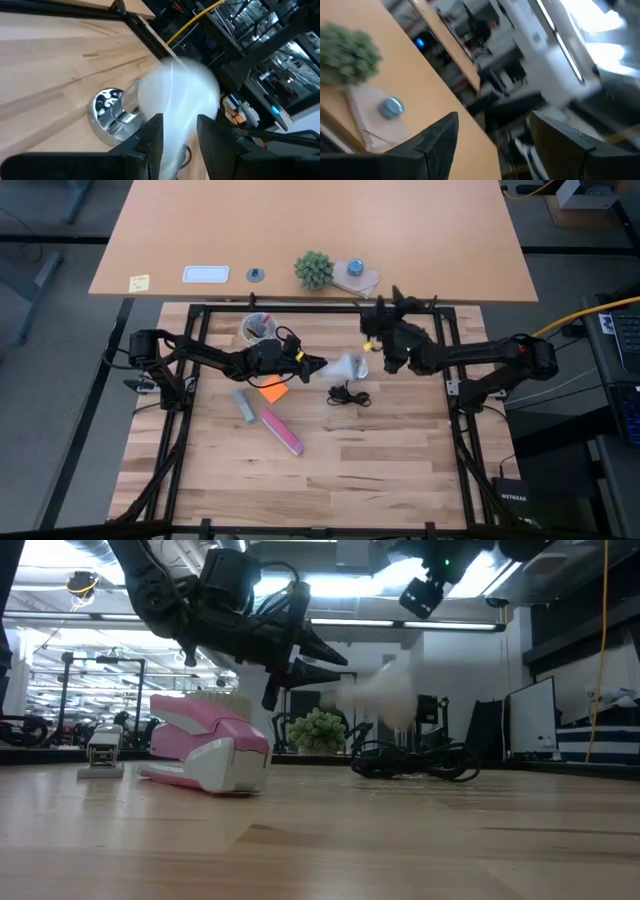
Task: Screw lightbulb
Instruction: Insert the lightbulb into the lamp
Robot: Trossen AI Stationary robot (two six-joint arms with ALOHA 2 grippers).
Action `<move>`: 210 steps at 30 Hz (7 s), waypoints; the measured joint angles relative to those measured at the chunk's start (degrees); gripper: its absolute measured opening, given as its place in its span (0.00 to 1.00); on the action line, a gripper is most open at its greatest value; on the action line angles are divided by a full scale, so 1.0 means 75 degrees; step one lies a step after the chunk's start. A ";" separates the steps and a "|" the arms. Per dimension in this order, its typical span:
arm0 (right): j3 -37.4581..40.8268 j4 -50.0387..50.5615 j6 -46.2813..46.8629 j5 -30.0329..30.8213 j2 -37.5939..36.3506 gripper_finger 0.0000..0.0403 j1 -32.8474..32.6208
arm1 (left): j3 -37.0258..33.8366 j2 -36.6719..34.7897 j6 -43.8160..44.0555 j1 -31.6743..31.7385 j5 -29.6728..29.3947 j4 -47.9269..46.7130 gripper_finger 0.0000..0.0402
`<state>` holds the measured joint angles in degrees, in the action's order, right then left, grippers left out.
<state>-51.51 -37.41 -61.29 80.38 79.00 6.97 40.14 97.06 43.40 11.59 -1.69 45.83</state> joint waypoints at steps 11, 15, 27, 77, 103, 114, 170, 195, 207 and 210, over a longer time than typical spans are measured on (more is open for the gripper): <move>0.0004 0.4825 0.4955 -0.1886 0.0010 0.62 0.0226 | 0.0000 -0.0004 -0.0244 -0.0149 0.0004 -0.0042 0.27; 0.0006 0.6204 0.6690 -0.3092 0.0015 0.62 0.0226 | 0.0000 -0.0012 -0.0677 -0.0139 0.0642 -0.0027 0.27; 0.0007 0.6739 0.7358 -0.5076 -0.0228 0.62 0.0259 | 0.0000 -0.0012 -0.1470 -0.0404 0.1580 -0.0048 0.27; 0.0224 0.8920 0.7537 -0.9721 -0.1195 0.62 0.1473 | 0.0003 -0.3308 0.6832 -0.2199 -0.2676 -1.0363 0.27; 0.0224 0.6525 0.8032 -1.1499 0.0936 0.62 0.1473 | -0.0003 -0.3276 0.2968 -0.0452 -0.4376 -0.7388 0.27; 0.0224 0.4803 0.9247 -1.2358 0.1010 0.62 0.1467 | -0.0003 -0.2977 0.3139 -0.1354 -0.4199 -0.6016 0.27; 0.0221 0.3579 1.0800 -1.2199 0.2317 0.62 0.1467 | 0.0003 -0.0327 0.2231 0.0121 -0.2057 -0.5124 0.69; 0.0219 0.3255 1.0828 -1.1637 0.2314 0.62 0.1467 | 0.0006 0.0661 0.2357 0.0278 -0.2548 -0.3451 0.69; 0.0219 0.3398 1.0721 -1.1261 0.2314 0.62 0.1477 | 0.0032 0.0624 0.2424 0.0240 -0.2032 -0.3904 0.69; 0.0219 0.3404 1.0721 -1.1261 0.2314 0.62 0.1473 | 0.0029 0.0632 0.2698 0.0234 -0.2357 -0.3938 0.69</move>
<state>-49.87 -11.88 19.11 -4.08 96.36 18.02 40.36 101.80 63.64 13.34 -19.37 16.30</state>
